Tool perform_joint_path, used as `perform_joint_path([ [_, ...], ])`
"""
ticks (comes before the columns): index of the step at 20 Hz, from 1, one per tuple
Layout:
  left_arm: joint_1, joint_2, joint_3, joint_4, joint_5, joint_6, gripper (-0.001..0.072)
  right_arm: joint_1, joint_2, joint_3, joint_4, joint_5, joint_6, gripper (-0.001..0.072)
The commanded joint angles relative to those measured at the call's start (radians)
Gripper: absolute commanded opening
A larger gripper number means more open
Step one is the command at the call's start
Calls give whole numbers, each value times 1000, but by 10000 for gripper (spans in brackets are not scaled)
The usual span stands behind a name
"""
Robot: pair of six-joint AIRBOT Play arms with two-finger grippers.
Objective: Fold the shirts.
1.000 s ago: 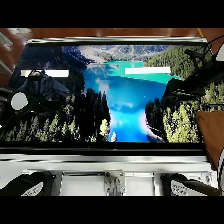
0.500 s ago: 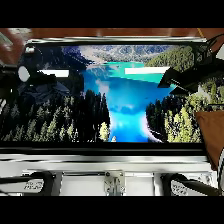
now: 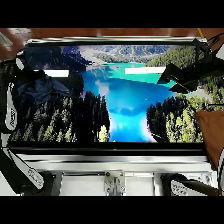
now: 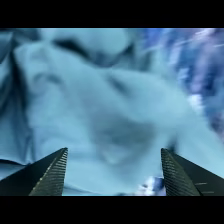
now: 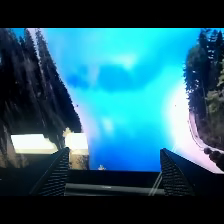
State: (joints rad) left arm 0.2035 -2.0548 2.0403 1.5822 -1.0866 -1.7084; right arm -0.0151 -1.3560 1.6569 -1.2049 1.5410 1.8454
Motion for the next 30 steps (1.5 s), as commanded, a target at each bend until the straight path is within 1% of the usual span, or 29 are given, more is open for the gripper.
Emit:
perform_joint_path([
  [1,26,-42,6,-2,15,3,711,0,0,0,-16,-4,3,688],
  [3,26,-48,6,-1,35,3,708,0,0,0,-8,2,4,688],
  [4,26,-51,6,-1,34,3,689,0,0,0,-5,8,4,688],
  [5,26,-53,6,-1,32,6,602,0,0,0,-5,15,4,688],
  [6,26,-53,6,-1,31,11,581,0,0,0,-6,23,4,688],
  [7,26,-55,6,-2,31,10,580,0,0,0,-8,29,4,688],
  [8,26,-55,6,-2,27,10,543,0,0,0,-8,30,4,689],
  [9,27,-55,6,-1,21,13,416,0,0,0,-7,30,4,688],
  [11,35,-62,6,-3,-7,13,294,0,0,0,1,40,5,688],
  [12,42,-67,5,-6,-29,13,222,0,0,0,13,58,5,688],
  [13,50,-71,4,-10,-54,13,141,0,0,0,26,82,4,688],
  [14,58,-71,4,-24,-77,16,36,0,0,0,33,113,4,688],
  [16,71,-52,5,-93,-92,25,34,0,0,0,34,167,-3,688],
  [18,66,2,5,-117,-77,18,34,0,0,0,26,180,-20,688],
  [21,22,143,5,-124,-32,27,34,0,0,0,7,176,-36,688],
  [22,-1,205,5,-125,-30,56,34,0,0,0,0,177,-55,688],
  [23,-33,282,4,-125,-34,95,34,0,0,0,-6,181,-76,688],
  [25,-112,444,4,-125,-50,138,34,0,0,0,-28,176,-134,688],
  [27,-214,605,4,-125,-91,145,34,0,0,0,-81,162,-160,688],
  [28,-275,679,3,-125,-119,145,34,0,0,0,-114,163,-152,688],
  [29,-335,743,-6,-125,-138,145,34,0,1,0,-106,178,-158,688],
  [30,-396,799,-25,-125,-153,145,34,0,5,0,-87,194,-184,688],
])
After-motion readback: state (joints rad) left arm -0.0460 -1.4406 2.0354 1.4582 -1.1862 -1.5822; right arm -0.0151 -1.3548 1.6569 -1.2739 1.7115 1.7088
